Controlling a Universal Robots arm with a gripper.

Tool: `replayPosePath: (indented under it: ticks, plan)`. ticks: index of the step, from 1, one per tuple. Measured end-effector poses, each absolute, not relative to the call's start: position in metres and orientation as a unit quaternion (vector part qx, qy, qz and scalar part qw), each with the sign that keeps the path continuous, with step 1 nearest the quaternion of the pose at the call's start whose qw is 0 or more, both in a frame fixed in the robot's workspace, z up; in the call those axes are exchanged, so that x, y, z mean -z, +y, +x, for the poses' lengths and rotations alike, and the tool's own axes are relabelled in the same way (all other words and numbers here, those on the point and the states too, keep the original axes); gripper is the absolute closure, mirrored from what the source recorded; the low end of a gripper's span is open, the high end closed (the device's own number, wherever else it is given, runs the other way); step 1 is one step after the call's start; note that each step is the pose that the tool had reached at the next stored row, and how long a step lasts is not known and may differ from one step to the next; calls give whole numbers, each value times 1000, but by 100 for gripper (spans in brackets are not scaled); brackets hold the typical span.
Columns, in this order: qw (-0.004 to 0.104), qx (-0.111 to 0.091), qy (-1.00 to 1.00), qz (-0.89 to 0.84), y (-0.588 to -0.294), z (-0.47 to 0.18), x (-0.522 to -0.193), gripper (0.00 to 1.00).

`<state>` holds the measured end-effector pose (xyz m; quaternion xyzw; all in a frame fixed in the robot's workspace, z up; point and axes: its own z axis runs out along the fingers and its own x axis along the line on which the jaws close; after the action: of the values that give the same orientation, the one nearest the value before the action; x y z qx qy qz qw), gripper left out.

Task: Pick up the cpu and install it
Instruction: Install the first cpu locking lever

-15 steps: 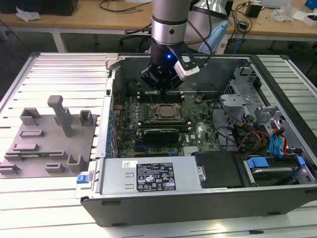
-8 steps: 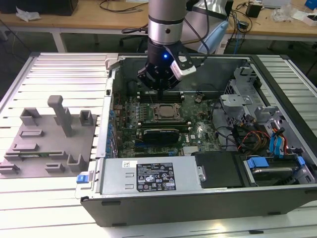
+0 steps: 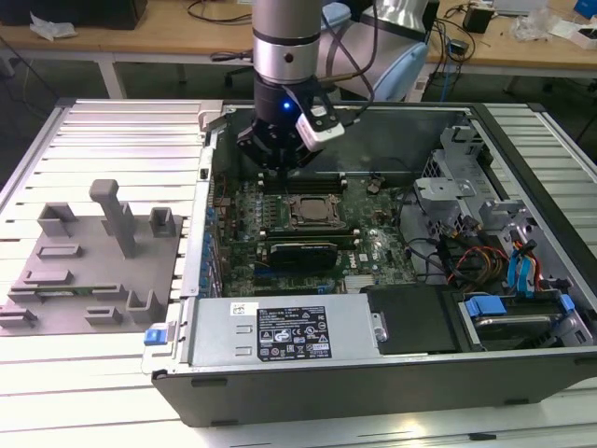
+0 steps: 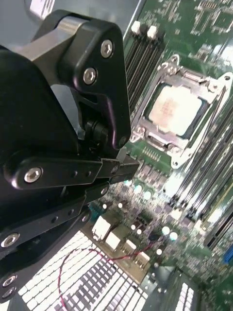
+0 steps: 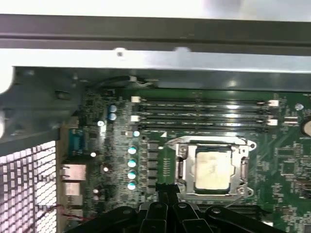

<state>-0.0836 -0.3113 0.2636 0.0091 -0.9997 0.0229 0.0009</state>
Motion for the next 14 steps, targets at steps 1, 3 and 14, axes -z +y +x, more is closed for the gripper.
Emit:
replayPosePath:
  ticks: [1, 3, 14]
  plan:
    - [1, -23, -1000, 9, -311, -86, -264, 89]
    - [1, -23, -1000, 9, -311, -90, -264, 89]
    - [0, 76, -997, 9, -311, -100, -263, 89]
